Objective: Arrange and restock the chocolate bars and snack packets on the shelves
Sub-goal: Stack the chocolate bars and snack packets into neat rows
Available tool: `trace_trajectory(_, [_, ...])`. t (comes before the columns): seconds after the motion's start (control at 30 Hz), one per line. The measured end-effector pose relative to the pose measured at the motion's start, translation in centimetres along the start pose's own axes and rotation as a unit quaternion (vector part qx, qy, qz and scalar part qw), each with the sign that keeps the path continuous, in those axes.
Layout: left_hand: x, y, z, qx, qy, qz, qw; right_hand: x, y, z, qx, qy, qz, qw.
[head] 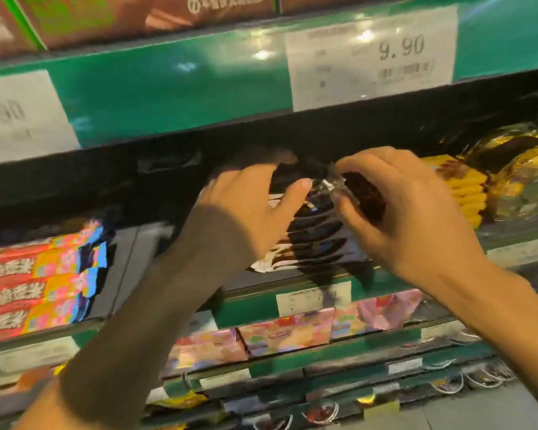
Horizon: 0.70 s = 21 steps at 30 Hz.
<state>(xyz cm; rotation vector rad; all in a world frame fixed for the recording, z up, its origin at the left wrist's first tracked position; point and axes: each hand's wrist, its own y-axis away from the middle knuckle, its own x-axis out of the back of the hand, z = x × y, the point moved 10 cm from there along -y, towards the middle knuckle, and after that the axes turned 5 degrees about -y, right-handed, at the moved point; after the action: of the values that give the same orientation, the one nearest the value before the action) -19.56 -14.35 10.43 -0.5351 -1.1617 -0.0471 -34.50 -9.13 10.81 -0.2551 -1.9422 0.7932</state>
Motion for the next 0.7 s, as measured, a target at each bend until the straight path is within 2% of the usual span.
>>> trace_trajectory(0.1, [2.7,2.7,-4.5,0.038,0.001,0.06,0.997,-2.6,-1.7,-3.2,0.005,0.004,-0.063,0.998])
trace_trajectory(0.37, [6.5,6.2,-18.4,0.134,-0.143,0.034,0.98,-9.9,-5.3,-12.5,0.055,0.025,-0.177,0.982])
trace_trajectory(0.43, [6.8,5.5,-22.5,0.156,-0.136,0.016,0.978,-12.9,-6.3,-14.1,0.053,0.024,-0.211,0.976])
trace_trajectory(0.57, [7.1,3.2,-27.9,0.15,-0.106,-0.008,0.983,-20.6,-8.2,-15.3,0.023,0.042,-0.301,0.952])
trace_trajectory(0.7, [6.4,1.4,-33.3,0.165,-0.112,-0.069,0.978,-26.4,-10.7,-14.8,-0.021,0.022,-0.332,0.943])
